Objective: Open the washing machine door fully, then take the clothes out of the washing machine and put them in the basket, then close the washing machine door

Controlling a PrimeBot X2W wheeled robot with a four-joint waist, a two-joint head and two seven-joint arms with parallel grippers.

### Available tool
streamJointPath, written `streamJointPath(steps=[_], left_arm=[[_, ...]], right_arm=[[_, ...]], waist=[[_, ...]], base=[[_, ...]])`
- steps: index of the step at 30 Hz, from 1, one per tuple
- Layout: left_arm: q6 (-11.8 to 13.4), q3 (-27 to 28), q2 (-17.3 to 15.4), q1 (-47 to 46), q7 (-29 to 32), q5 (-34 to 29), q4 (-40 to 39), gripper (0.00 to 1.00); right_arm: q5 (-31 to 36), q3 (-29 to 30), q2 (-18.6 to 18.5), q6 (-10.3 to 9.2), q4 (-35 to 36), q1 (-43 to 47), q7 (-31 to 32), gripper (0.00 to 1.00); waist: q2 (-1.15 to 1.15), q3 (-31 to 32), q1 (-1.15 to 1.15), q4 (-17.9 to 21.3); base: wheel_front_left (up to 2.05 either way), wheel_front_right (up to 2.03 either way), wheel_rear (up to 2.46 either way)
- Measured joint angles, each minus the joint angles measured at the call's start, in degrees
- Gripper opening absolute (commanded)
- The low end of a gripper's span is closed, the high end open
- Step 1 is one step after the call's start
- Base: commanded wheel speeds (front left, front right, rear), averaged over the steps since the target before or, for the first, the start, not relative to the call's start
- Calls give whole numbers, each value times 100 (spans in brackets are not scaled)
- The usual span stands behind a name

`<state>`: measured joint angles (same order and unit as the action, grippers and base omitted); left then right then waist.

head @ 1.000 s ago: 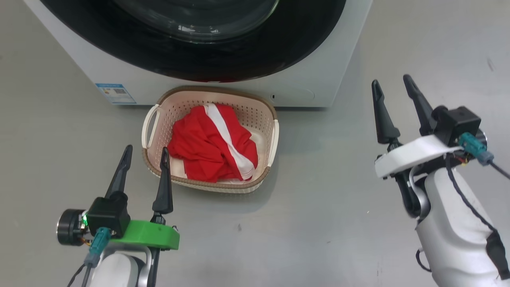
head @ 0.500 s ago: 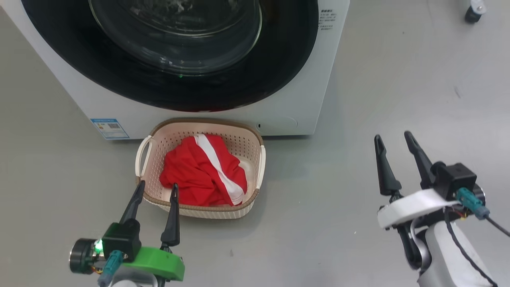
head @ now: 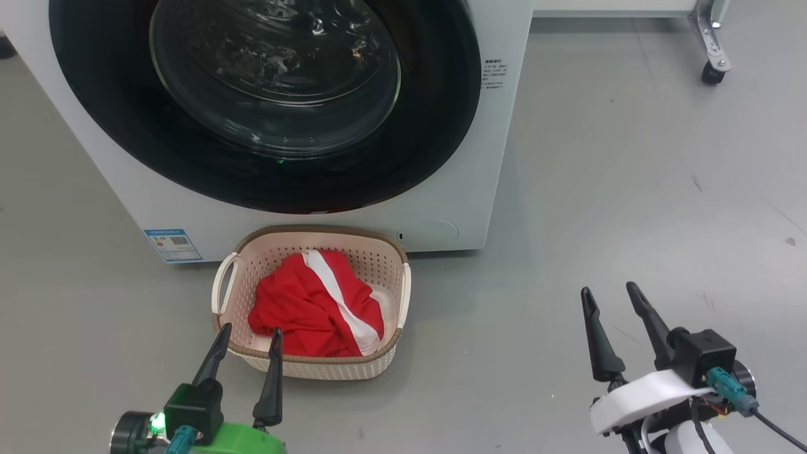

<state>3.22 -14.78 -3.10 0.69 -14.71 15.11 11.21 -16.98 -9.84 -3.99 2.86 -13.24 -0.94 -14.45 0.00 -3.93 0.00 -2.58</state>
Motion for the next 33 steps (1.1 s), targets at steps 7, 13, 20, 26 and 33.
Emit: streamJointPath(steps=[7,13,20,26,33], left_arm=[[-9,-5,-21,84,0,49,-4,100],[-53,-27,-22,110,0,52,-29,100],[-54,-45,-43,135,7,59,-26,100],[-57,-77,-43,155,52,58,-33,100],[-57,-78,-67,174,59,59,-45,100]], right_arm=[[1,-43,43,-8,190,293,1,100],[44,-32,49,-116,358,506,0,100],[45,-29,58,-152,419,644,1,100],[59,-26,73,-159,511,725,1,100],[59,-24,80,-197,577,751,1,100]], waist=[[0,131,0,97],[0,176,0,121],[0,236,0,144],[0,256,0,150],[0,272,0,149]], base=[[0,0,0],[0,0,0],[0,0,0],[0,0,0],[0,0,0]])
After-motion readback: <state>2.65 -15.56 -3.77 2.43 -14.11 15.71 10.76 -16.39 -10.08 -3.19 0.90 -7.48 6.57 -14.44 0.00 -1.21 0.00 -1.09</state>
